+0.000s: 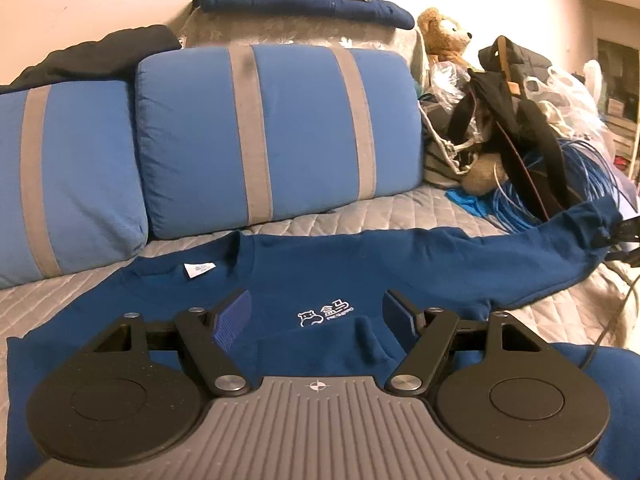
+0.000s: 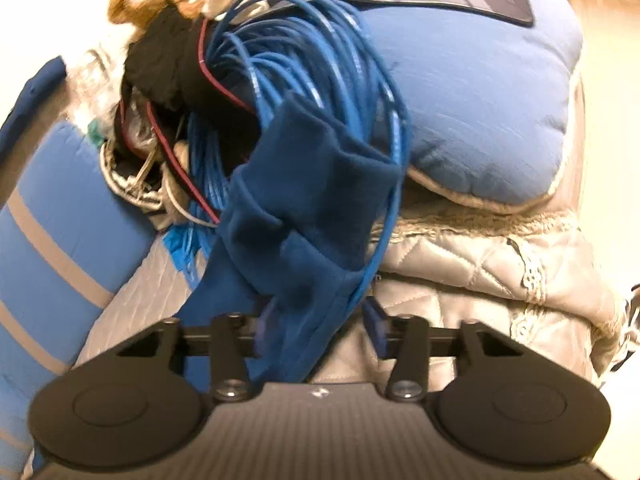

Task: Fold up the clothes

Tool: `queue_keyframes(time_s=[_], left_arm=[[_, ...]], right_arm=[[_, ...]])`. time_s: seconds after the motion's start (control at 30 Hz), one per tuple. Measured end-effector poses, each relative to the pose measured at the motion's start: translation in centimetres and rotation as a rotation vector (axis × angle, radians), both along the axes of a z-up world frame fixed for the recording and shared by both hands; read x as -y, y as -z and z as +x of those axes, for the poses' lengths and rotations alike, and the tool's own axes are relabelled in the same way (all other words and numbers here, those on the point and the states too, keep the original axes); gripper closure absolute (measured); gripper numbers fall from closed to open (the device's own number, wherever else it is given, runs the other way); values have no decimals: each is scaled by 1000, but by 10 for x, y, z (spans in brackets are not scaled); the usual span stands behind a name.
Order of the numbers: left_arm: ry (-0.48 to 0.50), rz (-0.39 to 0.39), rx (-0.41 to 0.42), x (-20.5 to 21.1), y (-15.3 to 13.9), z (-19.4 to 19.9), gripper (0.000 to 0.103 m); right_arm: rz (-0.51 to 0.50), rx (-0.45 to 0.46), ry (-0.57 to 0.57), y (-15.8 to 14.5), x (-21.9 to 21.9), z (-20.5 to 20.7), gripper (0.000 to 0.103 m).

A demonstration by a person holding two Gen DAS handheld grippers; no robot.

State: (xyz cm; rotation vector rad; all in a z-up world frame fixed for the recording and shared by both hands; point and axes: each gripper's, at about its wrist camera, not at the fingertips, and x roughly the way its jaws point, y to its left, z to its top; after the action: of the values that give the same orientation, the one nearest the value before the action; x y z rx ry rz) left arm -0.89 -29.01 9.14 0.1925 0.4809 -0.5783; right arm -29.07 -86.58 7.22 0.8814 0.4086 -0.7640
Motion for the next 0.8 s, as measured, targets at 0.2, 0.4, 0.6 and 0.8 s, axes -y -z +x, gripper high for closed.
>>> queue_keyframes(time_s=[0.2,0.4,0.6,0.8], left_arm=[[2,19,9,2,2,-2,31],[-12,17,9,0,2,-2,31],[-9,14,14,0,1,-3,31],[-17,14,11,0,1,-1,31]], right_arm=[[10,7,17,0,3,-4,85],[-48,-24,-32,-15,-8,-2,92],[-57,0,-81,-27,-14,1,96],[-158,-52,-100,-40,-25,14,96]])
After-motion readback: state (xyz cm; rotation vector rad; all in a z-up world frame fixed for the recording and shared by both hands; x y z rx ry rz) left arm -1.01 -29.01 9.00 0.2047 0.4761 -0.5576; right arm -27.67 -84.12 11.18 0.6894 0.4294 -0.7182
